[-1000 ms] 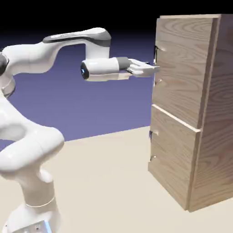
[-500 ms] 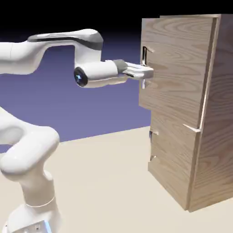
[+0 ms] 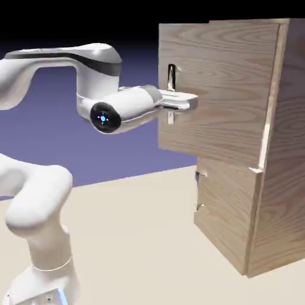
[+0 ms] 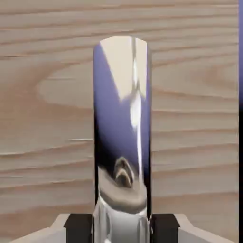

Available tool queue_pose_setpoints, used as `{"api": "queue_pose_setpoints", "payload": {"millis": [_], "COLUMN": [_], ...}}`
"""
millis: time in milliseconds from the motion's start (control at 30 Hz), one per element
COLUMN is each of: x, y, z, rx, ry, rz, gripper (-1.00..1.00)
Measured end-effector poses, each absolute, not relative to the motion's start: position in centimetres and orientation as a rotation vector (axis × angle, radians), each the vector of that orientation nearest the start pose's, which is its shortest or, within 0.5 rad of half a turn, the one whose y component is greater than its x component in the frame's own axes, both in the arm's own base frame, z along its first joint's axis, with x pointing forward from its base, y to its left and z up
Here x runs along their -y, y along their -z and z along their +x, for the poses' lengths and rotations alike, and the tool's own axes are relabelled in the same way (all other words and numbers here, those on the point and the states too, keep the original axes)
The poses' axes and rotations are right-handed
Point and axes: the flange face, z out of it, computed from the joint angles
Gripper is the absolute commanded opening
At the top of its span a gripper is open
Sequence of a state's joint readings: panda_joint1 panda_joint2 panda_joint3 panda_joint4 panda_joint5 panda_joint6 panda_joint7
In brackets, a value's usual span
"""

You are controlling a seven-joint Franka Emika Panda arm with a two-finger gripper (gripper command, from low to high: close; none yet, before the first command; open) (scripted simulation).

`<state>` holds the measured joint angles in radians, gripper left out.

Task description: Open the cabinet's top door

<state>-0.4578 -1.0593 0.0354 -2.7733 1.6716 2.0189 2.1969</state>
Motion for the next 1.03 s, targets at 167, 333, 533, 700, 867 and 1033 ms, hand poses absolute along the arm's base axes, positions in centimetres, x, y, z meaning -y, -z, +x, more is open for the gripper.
{"api": "queue_pose_setpoints", "payload": {"millis": [167,333,533,700,867,1033], "x": [9.8,14.1,19.3,23.3,26.7,29.2], "y": [-57.2,-57.2,-57.2,-57.2,-57.2,-57.2], "z": [27.1,26.4,26.5,27.2,28.2,29.4], "rx": [-1.714,-1.738,-1.757,-1.765,-1.767,-1.764], "ry": [-1.227,-1.335,-1.465,-1.564,-1.648,-1.715], "rz": [-0.02,-0.15,-0.313,-0.446,-0.564,-0.662], "gripper": [-1.0,-1.0,-1.0,-1.0,-1.0,-1.0]}}
